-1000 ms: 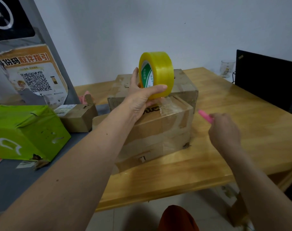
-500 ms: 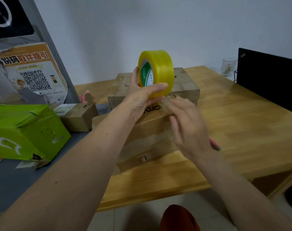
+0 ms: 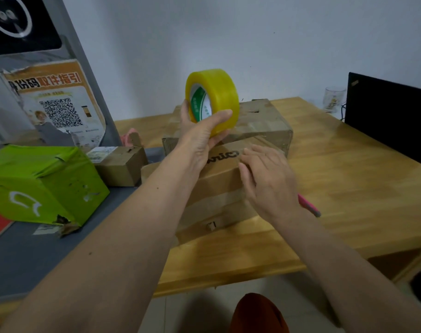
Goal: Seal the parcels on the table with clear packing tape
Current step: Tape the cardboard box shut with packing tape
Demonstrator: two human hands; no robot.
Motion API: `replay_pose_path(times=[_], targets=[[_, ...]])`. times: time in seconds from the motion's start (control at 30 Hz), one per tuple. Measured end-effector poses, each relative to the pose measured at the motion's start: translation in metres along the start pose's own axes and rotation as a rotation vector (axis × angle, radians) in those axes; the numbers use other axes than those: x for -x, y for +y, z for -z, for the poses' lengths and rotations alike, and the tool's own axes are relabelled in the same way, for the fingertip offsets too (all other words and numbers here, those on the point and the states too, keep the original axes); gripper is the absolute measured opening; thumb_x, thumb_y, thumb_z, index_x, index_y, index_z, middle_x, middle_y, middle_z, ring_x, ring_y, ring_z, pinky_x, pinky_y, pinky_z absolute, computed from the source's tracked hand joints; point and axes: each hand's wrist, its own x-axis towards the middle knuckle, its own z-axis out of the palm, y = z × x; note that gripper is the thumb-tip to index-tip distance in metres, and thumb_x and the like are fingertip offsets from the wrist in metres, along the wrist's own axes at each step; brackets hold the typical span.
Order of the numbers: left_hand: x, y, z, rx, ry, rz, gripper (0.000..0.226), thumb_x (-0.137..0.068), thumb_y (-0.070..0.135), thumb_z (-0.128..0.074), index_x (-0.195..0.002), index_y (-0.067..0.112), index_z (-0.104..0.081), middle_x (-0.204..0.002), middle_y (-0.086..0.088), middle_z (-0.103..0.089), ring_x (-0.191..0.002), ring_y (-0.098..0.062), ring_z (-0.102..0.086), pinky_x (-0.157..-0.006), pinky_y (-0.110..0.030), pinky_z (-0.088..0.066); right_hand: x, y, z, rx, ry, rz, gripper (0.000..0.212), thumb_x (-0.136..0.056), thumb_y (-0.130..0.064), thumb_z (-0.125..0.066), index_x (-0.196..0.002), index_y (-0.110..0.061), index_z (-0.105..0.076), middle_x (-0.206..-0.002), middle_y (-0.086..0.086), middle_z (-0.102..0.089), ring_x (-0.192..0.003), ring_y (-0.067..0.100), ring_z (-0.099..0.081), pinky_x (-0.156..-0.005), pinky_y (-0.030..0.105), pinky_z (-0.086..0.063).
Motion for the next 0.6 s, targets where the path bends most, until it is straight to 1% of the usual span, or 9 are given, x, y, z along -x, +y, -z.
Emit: replay_pose_path(times=[0.1, 0.17, 0.23, 0.3, 0.4, 0.47, 0.5, 0.57, 0.6], targets=[[0.008, 0.003, 0.002, 0.037, 0.004, -0.027, 0.099, -0.071, -0.004, -0.082, -0.149, 0.031, -0.031, -0.131, -0.005, -0.055, -0.113, -0.028, -0.062, -0.073, -0.038, -0.06, -0.005, -0.006, 0.003, 0.027, -0.128, -0.033, 0.044, -0.099, -0.035, -0.042, -0.115, -0.001, -0.064, -0.116, 0.017, -0.068, -0.118, 0.03, -0.06, -0.106, 0.04, -0.039], [0.014, 0.006, 0.01, 0.074, 0.005, -0.04, 0.094, -0.072, -0.003, -0.081, -0.145, 0.033, -0.033, -0.128, -0.004, -0.056, -0.113, -0.029, -0.062, -0.072, -0.037, -0.059, -0.006, -0.005, 0.006, 0.008, -0.182, 0.007, 0.047, -0.099, -0.04, -0.041, -0.124, -0.005, -0.06, -0.12, 0.013, -0.067, -0.117, 0.028, -0.06, -0.105, 0.038, -0.039], [0.021, 0.012, 0.019, 0.103, 0.004, -0.053, 0.09, -0.074, -0.003, -0.08, -0.142, 0.033, -0.035, -0.127, -0.003, -0.057, -0.113, -0.029, -0.062, -0.072, -0.036, -0.058, -0.008, -0.002, 0.009, 0.023, -0.223, 0.04, 0.051, -0.1, -0.044, -0.038, -0.127, -0.008, -0.061, -0.123, 0.01, -0.067, -0.119, 0.025, -0.06, -0.104, 0.038, -0.041], [0.028, 0.02, 0.03, 0.126, 0.009, -0.08, 0.091, -0.075, -0.004, -0.078, -0.148, 0.03, -0.034, -0.13, -0.004, -0.057, -0.112, -0.027, -0.063, -0.072, -0.035, -0.058, -0.008, -0.001, 0.008, 0.04, -0.204, 0.039, 0.051, -0.1, -0.043, -0.036, -0.123, -0.008, -0.065, -0.123, 0.01, -0.067, -0.118, 0.024, -0.062, -0.105, 0.039, -0.042], [0.039, 0.034, 0.05, 0.131, 0.017, -0.121, 0.097, -0.077, -0.005, -0.076, -0.153, 0.029, -0.027, -0.136, -0.008, -0.056, -0.114, -0.028, -0.064, -0.075, -0.036, -0.059, 0.001, -0.004, 0.003, 0.019, -0.087, 0.013, 0.042, -0.101, -0.033, -0.041, -0.117, -0.006, -0.069, -0.119, 0.011, -0.069, -0.114, 0.025, -0.064, -0.104, 0.041, -0.044], [0.045, 0.042, 0.065, 0.13, 0.007, -0.145, 0.101, -0.076, -0.004, -0.078, -0.155, 0.03, -0.024, -0.139, -0.009, -0.055, -0.117, -0.03, -0.063, -0.075, -0.036, -0.059, 0.0, -0.008, 0.004, -0.01, -0.081, -0.037, 0.043, -0.1, -0.033, -0.038, -0.115, -0.007, -0.07, -0.117, 0.011, -0.07, -0.112, 0.025, -0.064, -0.103, 0.041, -0.042], [0.048, 0.046, 0.073, 0.123, 0.003, -0.155, 0.103, -0.074, -0.003, -0.079, -0.155, 0.03, -0.024, -0.141, -0.01, -0.054, -0.118, -0.031, -0.063, -0.075, -0.035, -0.058, -0.006, -0.011, 0.009, -0.016, -0.121, -0.07, 0.048, -0.101, -0.037, -0.034, -0.113, -0.008, -0.071, -0.113, 0.01, -0.072, -0.108, 0.025, -0.066, -0.1, 0.04, -0.044], [0.054, 0.05, 0.086, 0.107, 0.0, -0.166, 0.103, -0.072, -0.001, -0.081, -0.154, 0.029, -0.026, -0.143, -0.01, -0.053, -0.12, -0.03, -0.062, -0.075, -0.034, -0.058, -0.026, -0.02, 0.02, 0.01, -0.285, -0.144, 0.065, -0.101, -0.05, -0.019, -0.109, -0.014, -0.073, -0.102, 0.006, -0.073, -0.097, 0.025, -0.067, -0.086, 0.036, -0.048], [0.057, 0.051, 0.091, 0.097, 0.001, -0.167, 0.102, -0.073, -0.001, -0.08, -0.154, 0.028, -0.027, -0.144, -0.009, -0.053, -0.12, -0.03, -0.062, -0.075, -0.034, -0.058, -0.037, -0.024, 0.023, 0.044, -0.382, -0.161, 0.071, -0.099, -0.055, -0.013, -0.113, -0.016, -0.071, -0.105, 0.004, -0.071, -0.099, 0.025, -0.065, -0.084, 0.036, -0.047]])
